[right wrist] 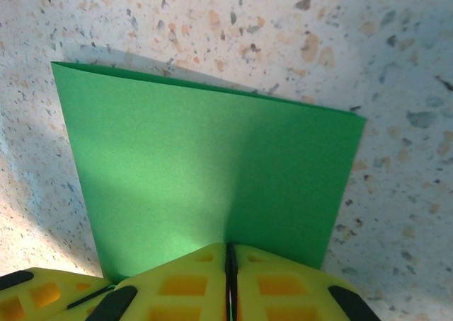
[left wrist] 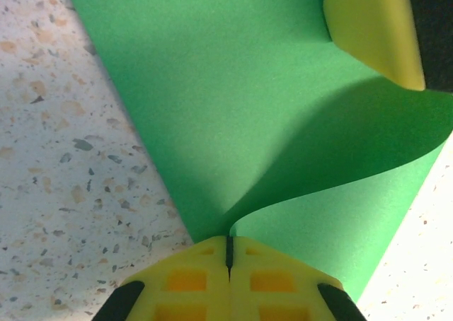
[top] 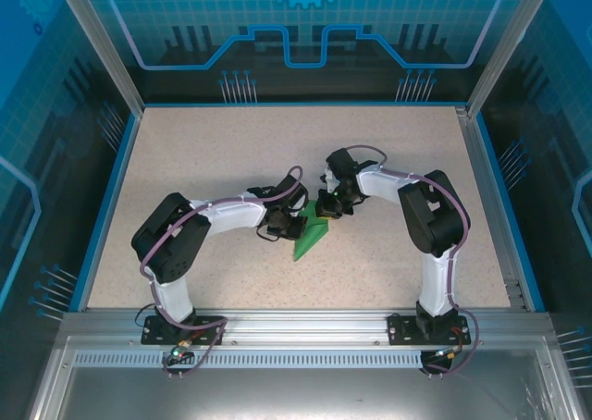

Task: Fold a paper plane with a square sheet of paper (pick it up from the middle)
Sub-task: Third fold the triangle at the center of the table.

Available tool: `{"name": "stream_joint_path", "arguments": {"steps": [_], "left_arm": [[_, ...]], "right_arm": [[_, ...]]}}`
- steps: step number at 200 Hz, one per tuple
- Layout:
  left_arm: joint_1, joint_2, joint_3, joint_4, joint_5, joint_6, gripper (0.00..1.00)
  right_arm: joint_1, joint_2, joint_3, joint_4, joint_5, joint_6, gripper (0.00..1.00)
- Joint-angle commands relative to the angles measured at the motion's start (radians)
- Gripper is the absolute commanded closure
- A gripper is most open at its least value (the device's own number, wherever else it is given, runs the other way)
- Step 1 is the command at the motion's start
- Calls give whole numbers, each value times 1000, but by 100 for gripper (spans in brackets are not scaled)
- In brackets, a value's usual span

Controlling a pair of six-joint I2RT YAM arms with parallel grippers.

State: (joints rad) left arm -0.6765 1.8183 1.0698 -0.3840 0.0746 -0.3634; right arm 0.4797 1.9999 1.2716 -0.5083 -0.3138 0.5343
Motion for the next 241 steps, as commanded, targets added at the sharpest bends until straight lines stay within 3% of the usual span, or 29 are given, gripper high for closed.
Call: {"name": "stream_joint_path", "arguments": {"steps": [1, 114, 163, 205, 241], "left_arm": [[8, -8, 4, 11, 3, 17, 97], [11, 45, -12, 11, 1, 12, 97], [9, 60, -14, 25, 33, -5, 97], [9, 73, -1, 42, 61, -32, 97], [10, 107, 32, 30, 61, -67, 97]], "right_arm": [[22, 65, -15, -79, 61, 9, 90], [20, 45, 9, -81, 35, 12, 86], [-37, -133, -33, -36, 5, 59, 77], [-97, -297, -161, -2, 39, 85, 75], [-108, -376, -263, 65, -42, 99, 79]]}}
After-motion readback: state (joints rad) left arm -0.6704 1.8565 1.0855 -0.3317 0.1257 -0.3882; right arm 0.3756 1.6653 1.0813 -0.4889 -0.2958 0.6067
